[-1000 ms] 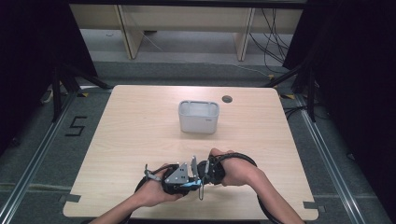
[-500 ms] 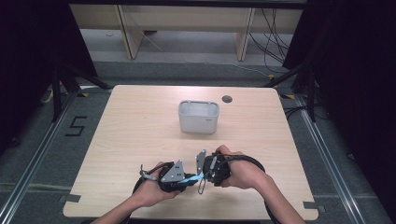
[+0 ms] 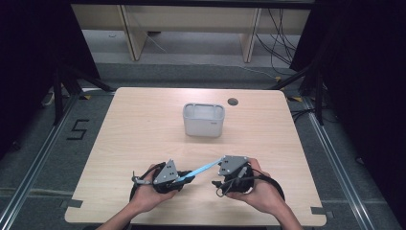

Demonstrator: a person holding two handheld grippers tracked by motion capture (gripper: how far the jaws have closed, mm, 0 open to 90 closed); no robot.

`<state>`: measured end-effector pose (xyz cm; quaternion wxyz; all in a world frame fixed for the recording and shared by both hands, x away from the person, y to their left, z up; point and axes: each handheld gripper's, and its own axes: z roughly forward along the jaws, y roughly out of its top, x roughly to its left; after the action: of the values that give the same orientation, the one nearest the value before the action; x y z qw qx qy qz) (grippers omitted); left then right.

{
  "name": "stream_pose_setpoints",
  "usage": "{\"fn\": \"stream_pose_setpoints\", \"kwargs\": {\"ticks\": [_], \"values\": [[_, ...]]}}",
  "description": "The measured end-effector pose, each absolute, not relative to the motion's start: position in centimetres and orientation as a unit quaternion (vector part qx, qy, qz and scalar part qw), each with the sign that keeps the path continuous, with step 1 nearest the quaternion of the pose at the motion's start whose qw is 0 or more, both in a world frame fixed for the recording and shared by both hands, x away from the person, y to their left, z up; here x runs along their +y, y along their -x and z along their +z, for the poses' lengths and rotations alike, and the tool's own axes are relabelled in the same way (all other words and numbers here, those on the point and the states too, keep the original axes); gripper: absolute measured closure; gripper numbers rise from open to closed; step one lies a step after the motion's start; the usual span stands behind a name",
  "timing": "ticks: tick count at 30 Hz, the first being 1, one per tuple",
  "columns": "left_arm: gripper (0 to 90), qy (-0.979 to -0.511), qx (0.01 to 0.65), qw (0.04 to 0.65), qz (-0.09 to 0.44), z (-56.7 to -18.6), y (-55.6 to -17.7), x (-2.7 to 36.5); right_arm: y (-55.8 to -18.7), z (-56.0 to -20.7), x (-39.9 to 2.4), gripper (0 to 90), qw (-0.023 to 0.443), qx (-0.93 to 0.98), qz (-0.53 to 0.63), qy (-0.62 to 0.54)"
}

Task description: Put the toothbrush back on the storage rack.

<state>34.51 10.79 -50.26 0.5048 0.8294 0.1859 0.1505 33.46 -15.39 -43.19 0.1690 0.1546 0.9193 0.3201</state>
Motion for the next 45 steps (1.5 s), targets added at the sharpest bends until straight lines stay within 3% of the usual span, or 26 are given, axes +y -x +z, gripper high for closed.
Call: {"fn": "stream_pose_setpoints", "kwargs": {"ticks": [7, 19, 45], "values": [[77.8, -0.818, 0.192, 0.518, 0.158, -50.1, -34.5, 11.0, -33.5, -45.9, -16.5, 36.2, 0.139, 0.892, 0.371, -0.219], [77.7, -0.810, 0.194, 0.528, 0.164, -50.0, -34.5, 10.9, -34.8, -47.0, -16.3, 23.2, 0.099, 0.858, 0.416, -0.284], [77.7, -0.783, 0.215, 0.554, 0.187, -49.6, -34.8, 11.2, -37.0, -46.2, -15.1, 21.7, 0.075, 0.814, 0.466, -0.339]]}}
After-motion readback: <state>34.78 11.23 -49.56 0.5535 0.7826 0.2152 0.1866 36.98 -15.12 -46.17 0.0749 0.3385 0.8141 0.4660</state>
